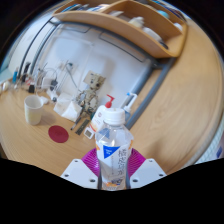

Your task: Pour water

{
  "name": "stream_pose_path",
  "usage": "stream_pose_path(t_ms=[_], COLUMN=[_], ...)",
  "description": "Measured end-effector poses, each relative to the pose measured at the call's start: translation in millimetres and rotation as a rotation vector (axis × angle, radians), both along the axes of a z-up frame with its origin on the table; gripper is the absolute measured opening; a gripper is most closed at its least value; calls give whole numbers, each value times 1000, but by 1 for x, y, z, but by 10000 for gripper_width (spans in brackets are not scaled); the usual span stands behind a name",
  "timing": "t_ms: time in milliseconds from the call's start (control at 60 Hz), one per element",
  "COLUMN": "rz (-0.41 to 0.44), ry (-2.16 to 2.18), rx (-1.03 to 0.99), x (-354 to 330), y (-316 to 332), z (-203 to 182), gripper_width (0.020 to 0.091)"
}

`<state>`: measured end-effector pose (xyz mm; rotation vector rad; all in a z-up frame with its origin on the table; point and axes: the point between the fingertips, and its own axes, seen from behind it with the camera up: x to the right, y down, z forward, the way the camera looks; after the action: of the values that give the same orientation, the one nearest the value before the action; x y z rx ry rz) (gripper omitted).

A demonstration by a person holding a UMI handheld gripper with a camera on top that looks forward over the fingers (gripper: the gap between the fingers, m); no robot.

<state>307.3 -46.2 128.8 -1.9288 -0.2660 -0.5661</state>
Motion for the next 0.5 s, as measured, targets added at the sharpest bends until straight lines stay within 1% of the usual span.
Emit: stream_pose_path(t_ms=[150,317,333,350,467,483,500], rz=[123,257,285,285,367,393,391], ry=[-324,-618,-645,-673,-855,-877,-902], rx=[-90,-186,-194,-197,-219,-216,-216], x=[-40,-93,-95,-103,-138,-139,-145], y=[50,92,99,100,121,127,128], z=[13,10,12,12,14,14,13], gripper_width=[320,320,321,321,321,320,322])
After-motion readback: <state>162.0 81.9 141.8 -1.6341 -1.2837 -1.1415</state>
